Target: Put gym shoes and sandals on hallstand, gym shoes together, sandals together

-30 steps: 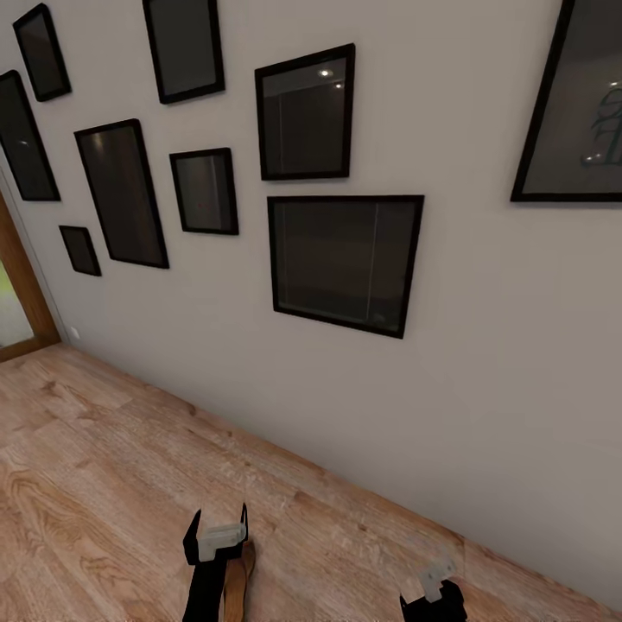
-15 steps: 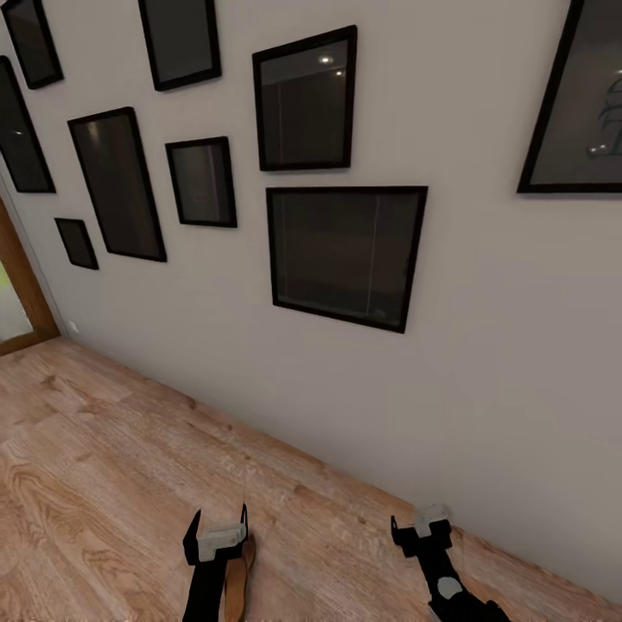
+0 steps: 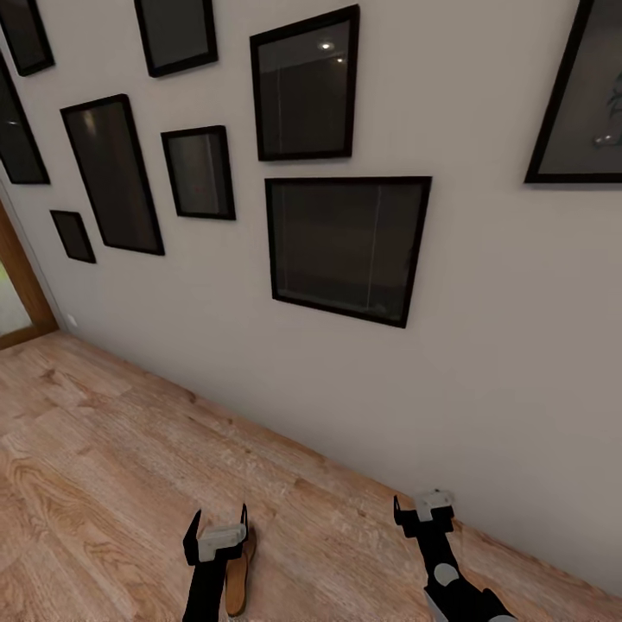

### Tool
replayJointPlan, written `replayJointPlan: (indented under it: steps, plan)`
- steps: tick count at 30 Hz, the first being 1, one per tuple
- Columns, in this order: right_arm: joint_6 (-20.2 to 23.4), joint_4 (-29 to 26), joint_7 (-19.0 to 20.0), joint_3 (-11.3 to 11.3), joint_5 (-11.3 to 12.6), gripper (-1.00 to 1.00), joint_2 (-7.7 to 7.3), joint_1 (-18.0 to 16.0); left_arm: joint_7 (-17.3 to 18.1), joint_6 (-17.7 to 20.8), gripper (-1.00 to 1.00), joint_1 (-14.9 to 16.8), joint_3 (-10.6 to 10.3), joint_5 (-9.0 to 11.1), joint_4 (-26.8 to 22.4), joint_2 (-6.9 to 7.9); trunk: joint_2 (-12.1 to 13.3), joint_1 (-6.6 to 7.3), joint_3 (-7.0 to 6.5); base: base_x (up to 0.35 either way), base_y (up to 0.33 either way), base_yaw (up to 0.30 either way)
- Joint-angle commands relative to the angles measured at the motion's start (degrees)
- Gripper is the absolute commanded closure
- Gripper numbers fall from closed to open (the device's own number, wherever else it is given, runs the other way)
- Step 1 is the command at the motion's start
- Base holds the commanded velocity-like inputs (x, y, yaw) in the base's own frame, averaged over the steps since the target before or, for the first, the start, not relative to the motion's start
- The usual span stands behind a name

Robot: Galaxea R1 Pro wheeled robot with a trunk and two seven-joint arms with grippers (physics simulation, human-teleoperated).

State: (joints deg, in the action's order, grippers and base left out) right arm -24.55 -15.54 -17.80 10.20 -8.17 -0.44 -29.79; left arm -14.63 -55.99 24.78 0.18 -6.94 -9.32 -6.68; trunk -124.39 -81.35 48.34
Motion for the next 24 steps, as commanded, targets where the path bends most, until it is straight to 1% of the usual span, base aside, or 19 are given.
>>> replayJointPlan:
  steps: [1,24]
  plan:
    - [0.0,0.0,0.0,0.0,0.0,-1.0,0.0,0.0,0.0,0.0,-1.0,0.0,0.0,0.0,0.0,0.0,0.0,0.0,0.1,0.0,0.0,0.0]
    - [0.0,0.0,-0.2,0.0,0.0,-1.0,0.0,0.0,0.1,0.3,-1.0,0.0,-0.1,0.0,0.1,0.0,0.0,0.0,2.27,0.0,0.0,0.0]
